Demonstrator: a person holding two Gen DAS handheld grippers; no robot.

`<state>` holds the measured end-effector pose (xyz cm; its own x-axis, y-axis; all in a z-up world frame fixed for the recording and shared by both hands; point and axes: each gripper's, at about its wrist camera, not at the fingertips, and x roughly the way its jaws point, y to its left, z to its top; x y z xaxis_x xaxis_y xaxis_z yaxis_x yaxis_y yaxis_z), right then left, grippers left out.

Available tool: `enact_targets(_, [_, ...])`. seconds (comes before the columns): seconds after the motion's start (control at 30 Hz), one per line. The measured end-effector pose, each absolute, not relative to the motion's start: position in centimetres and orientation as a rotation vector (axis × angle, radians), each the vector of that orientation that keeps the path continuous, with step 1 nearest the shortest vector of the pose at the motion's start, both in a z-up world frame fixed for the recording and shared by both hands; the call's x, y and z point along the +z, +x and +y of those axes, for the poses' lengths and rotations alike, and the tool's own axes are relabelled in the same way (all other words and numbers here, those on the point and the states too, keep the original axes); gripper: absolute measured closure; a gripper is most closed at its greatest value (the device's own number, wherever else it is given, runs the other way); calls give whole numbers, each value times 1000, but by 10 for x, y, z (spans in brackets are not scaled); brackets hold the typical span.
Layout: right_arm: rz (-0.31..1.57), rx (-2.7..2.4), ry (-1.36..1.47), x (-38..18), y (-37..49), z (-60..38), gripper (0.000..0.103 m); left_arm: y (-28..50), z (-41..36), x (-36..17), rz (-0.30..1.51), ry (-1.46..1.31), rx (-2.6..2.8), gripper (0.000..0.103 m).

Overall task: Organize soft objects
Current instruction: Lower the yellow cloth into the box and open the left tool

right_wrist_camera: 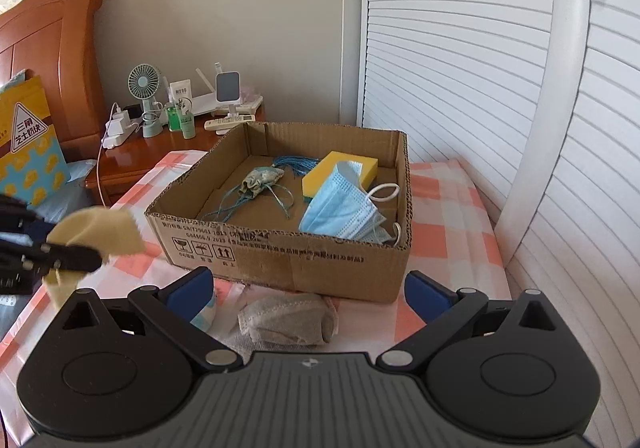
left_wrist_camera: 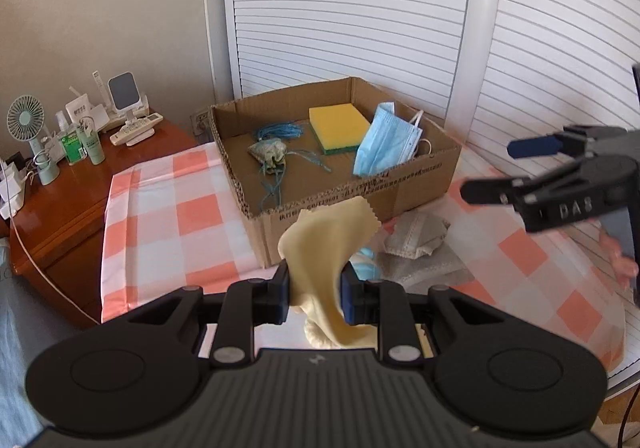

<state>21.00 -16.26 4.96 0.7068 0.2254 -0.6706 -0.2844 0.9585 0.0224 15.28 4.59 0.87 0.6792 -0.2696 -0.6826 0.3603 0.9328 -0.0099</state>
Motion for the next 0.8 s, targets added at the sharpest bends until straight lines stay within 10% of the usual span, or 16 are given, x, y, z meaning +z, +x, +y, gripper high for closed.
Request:
enact_targets(0.37, [748, 213, -53, 40, 188, -180, 0, 234, 14, 45, 678, 196, -356, 78])
enact_targets(0.43, [761, 208, -44, 36, 187, -183, 0, 248, 8, 47, 672, 205, -342, 68])
enact_targets(0.53, [770, 194, -36, 32, 185, -187, 0, 266, 3, 45, 659, 212, -295, 11])
enact_targets(0.8, [772, 165, -21, 31, 183, -190, 0, 259, 1, 34, 657, 218, -263, 8])
